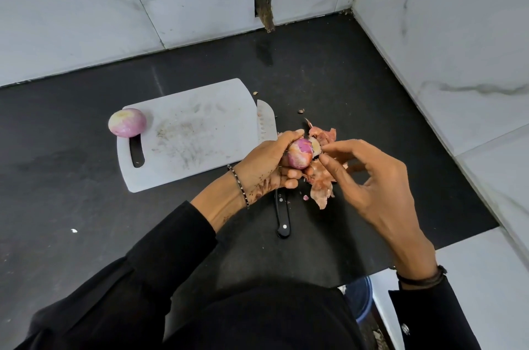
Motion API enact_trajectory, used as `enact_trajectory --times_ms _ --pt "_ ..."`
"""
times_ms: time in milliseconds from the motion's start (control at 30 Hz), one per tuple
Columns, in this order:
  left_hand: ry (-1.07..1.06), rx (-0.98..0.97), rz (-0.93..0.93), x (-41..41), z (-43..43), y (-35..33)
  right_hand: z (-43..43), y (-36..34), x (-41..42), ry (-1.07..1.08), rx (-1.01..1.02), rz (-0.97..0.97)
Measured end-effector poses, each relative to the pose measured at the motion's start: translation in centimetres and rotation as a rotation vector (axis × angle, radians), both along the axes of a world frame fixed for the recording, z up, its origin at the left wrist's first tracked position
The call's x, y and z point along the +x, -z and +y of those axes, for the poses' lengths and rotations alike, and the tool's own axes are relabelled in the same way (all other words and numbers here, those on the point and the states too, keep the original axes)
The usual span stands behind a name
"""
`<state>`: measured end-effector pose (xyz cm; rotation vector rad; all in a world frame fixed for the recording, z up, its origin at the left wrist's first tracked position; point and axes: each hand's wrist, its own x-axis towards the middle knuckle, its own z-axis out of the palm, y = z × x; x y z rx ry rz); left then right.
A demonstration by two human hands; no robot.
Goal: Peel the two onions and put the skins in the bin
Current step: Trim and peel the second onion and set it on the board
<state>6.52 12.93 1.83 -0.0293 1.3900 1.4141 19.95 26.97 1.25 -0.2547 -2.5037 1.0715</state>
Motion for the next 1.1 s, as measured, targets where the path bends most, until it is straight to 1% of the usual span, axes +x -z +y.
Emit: enact_trajectory --times_ms 67,133,267,367,500,567,733,867,967,1033,1100 --pt "0.019 -0.012 0.055 0.0 0.0 0.1 -0.5 -0.5 -0.1 -0.019 -0.020 0.046" --pt "0.037 -0.025 0.092 0.1 0.0 0.2 -0.7 -0.7 -0.5 -0.047 0.009 0.069" --pt "0.009 -0.023 0.092 0.4 0.2 0.1 -0.8 0.0 -1.0 -0.062 0.083 0.029" --pt "-0.038 -0.027 0.052 0.4 0.4 0.2 -1.1 0.5 -1.0 -0.038 0.129 -0.006" --pt "-0.142 -0.050 -0.055 0.3 0.3 0.5 -0.8 0.7 -0.2 -0.075 0.057 -0.052" --pt "-0.149 -0.051 -0.097 0.1 0.1 0.7 -0.4 0.8 0.3 -0.078 0.052 -0.064" --pt "-0.117 -0.042 -0.108 0.0 -0.2 1.0 0.7 1.8 0.5 0.033 0.109 -0.069" --pt "-0.128 -0.056 -0.053 0.3 -0.1 1.1 0.7 2.2 -0.1 0.062 0.133 -0.079" --pt "-0.141 -0.025 -0.053 0.4 -0.1 1.1 0.4 1.9 -0.2 0.105 0.075 -0.031" --pt "-0.145 0.004 -0.054 0.5 -0.3 0.9 0.2 1.7 -0.3 0.144 0.055 -0.042" --pt "-0.151 0.023 -0.049 0.4 -0.3 0.8 0.1 1.8 -0.5 0.137 0.127 -0.041"
